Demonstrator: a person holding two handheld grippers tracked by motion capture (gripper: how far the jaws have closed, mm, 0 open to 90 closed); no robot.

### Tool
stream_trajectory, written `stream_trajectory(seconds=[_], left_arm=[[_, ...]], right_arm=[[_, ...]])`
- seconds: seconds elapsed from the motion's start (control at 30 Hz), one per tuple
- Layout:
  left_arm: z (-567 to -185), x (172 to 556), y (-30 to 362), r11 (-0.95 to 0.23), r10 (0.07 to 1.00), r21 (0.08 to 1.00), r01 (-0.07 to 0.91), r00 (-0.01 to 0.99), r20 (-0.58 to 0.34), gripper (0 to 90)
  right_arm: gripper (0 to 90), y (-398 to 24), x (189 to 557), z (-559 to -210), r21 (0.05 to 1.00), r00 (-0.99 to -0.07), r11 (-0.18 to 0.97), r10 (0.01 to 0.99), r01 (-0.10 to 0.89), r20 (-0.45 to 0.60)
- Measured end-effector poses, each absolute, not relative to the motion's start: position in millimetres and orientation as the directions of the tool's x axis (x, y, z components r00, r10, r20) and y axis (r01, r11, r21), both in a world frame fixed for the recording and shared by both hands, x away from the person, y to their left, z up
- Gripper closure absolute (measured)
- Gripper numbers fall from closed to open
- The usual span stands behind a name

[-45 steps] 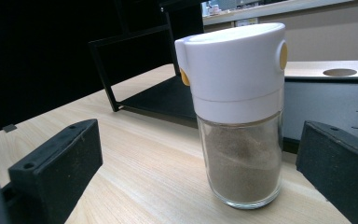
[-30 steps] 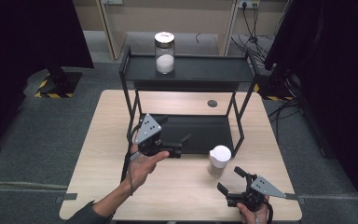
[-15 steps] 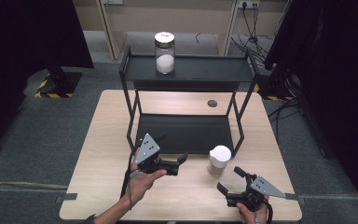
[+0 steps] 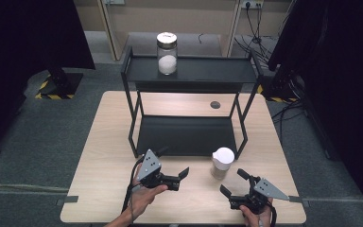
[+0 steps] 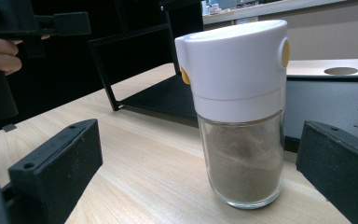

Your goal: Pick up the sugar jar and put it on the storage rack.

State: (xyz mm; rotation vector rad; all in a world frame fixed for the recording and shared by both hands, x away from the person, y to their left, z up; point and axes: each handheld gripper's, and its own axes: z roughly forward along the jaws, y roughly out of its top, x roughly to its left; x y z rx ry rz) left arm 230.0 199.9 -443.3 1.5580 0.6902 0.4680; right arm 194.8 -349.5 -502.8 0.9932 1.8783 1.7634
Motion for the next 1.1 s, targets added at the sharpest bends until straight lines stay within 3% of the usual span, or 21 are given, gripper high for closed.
stream_trajectory(seconds=[1.1], left_arm=[[-501, 204, 210, -0.028, 0.666, 0.985, 0.173, 0.738, -0.11, 0.1]], right_arm=[[0.7, -352, 193, -501, 0.977, -0.692, -0.024, 0.702, 0.214, 0.168]])
